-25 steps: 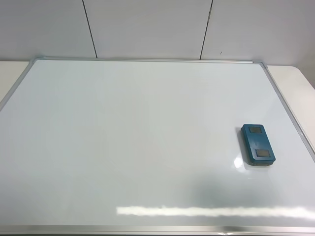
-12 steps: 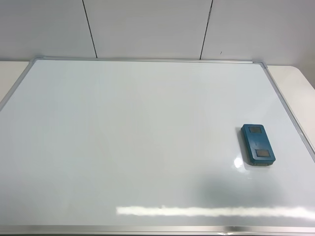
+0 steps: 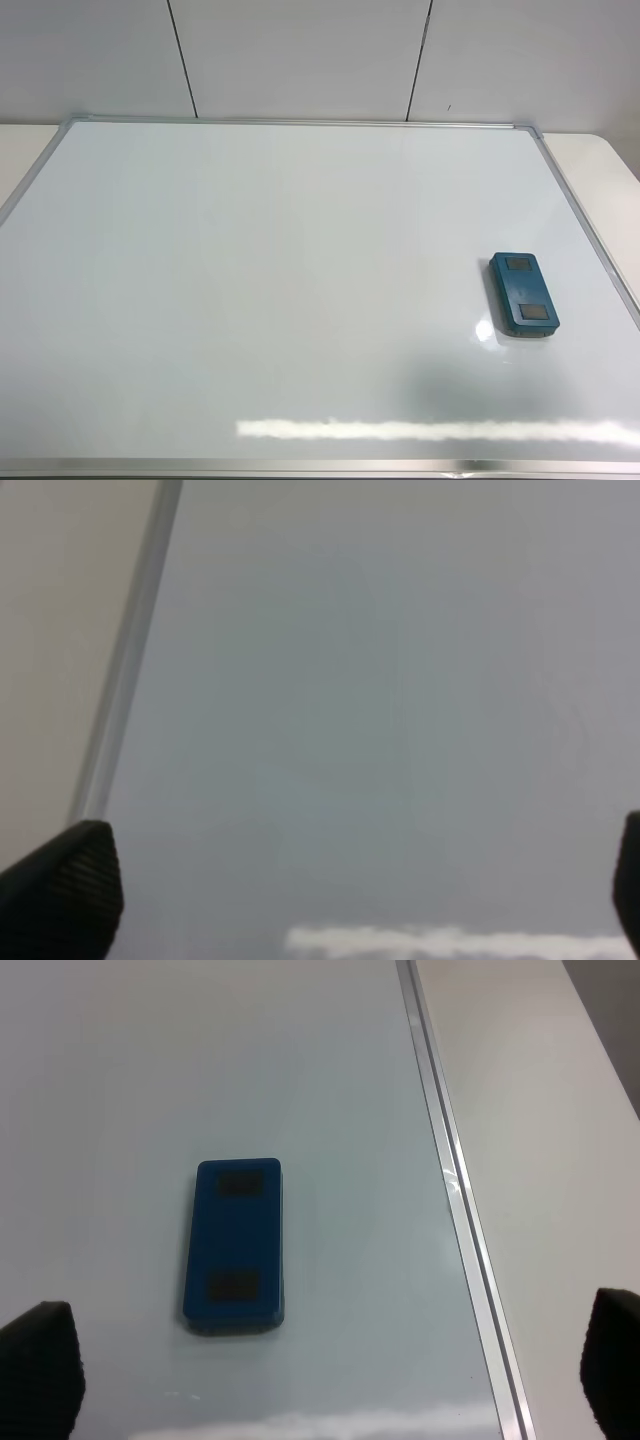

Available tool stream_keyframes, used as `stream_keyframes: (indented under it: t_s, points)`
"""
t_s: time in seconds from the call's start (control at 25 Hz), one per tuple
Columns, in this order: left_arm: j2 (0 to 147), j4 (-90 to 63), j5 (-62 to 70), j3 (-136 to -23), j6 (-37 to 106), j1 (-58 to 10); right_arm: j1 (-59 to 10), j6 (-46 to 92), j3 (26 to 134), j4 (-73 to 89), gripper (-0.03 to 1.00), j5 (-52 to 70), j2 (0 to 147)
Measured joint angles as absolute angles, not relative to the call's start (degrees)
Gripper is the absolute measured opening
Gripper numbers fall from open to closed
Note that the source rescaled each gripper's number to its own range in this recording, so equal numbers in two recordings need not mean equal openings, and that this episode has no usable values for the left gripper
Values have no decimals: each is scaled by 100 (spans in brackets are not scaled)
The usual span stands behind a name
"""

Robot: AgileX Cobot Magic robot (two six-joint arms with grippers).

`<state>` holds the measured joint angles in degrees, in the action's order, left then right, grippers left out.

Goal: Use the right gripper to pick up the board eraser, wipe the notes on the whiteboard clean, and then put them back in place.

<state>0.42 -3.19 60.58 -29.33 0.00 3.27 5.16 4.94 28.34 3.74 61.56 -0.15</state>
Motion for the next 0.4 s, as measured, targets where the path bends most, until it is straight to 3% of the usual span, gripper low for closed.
stream_keyframes:
  t_s: [0.4]
  points:
    - [23, -319, 6057, -2933, 0, 327, 516, 494, 2834, 374, 100, 6156, -15]
